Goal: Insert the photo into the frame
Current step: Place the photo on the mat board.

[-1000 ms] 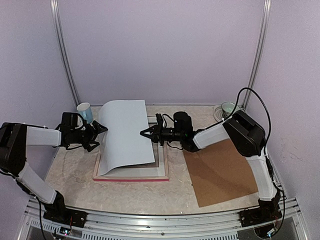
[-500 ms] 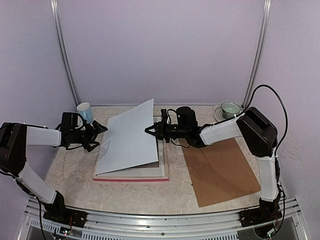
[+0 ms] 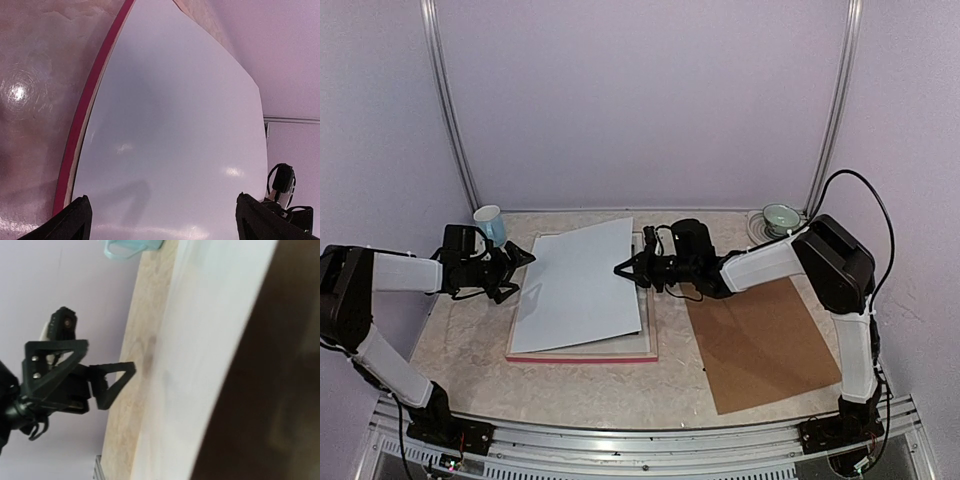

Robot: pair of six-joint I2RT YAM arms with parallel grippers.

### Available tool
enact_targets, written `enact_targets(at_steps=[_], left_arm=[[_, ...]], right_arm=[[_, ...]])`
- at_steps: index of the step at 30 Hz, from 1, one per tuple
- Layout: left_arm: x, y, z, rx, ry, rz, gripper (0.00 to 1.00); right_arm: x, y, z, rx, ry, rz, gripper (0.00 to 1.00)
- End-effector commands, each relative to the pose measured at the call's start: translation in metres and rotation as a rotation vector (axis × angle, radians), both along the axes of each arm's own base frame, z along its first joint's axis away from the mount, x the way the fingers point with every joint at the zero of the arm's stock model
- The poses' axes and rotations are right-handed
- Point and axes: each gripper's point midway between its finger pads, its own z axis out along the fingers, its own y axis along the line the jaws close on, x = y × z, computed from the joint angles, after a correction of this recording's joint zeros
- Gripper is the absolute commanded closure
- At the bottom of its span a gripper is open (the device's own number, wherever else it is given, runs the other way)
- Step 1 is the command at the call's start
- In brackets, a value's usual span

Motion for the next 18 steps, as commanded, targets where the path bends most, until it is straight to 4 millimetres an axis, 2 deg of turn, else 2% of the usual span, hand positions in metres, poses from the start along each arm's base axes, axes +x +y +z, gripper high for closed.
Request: enact_targets(at_steps=[1, 18], left_arm=[[0.001, 0.003, 0.002, -0.003, -0.015, 0.010, 0.01], [0.001, 0.002, 0.002, -0.005, -0.016, 0.009, 0.01]], right_arm=[[0.000, -0.008, -0.003, -0.035, -0.015, -0.031, 1.00], [0.001, -0.019, -0.010, -0.076, -0.014, -0.074, 1.00]])
